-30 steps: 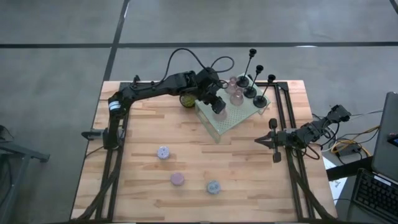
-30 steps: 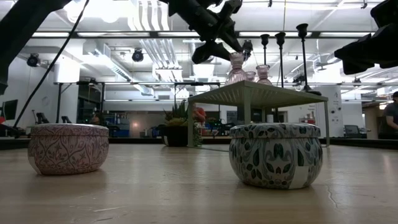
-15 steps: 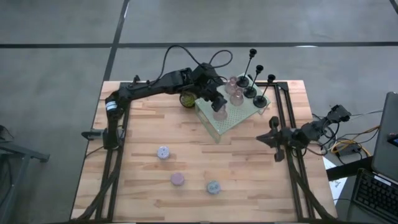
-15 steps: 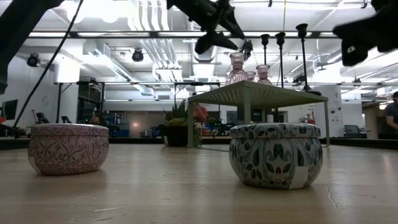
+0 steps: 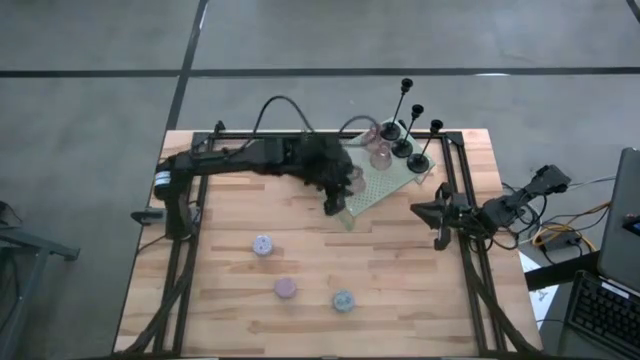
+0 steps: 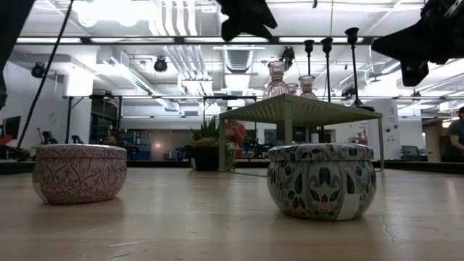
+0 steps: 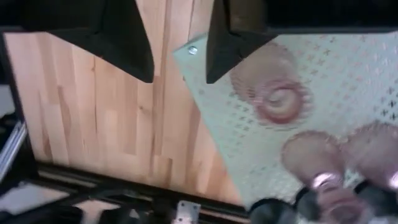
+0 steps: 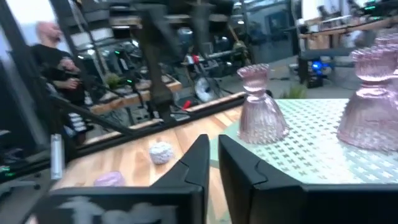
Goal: Pick & Place candle stick holders
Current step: Put the pink candle holder on the shelf aligned with the other pink candle holders
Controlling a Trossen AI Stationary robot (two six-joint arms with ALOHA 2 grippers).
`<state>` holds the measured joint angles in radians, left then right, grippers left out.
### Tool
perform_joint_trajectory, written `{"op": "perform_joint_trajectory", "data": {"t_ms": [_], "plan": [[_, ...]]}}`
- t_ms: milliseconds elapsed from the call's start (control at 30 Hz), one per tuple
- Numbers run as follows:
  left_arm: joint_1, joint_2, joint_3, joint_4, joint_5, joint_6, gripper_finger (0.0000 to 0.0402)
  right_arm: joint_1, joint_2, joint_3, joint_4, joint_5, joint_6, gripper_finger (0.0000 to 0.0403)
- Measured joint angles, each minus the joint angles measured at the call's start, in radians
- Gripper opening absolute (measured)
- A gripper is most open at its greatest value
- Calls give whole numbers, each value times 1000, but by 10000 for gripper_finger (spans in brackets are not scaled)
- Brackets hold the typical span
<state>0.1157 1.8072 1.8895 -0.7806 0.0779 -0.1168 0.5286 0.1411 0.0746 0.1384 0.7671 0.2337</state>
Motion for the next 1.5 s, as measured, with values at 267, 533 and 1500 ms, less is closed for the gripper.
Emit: {"op": "perform_joint_trajectory", "data": {"t_ms": [267, 533, 1500], "plan": [[-114, -242, -349, 332, -44, 11, 18, -43, 189, 5, 107, 20, 55, 137], [-203, -597, -885, 788, -43, 46, 13, -135, 422, 77, 194, 19, 11, 209], [-244, -1320, -1646, 1012, -101, -38, 14, -487, 1073, 396, 396, -172, -85, 212]]}}
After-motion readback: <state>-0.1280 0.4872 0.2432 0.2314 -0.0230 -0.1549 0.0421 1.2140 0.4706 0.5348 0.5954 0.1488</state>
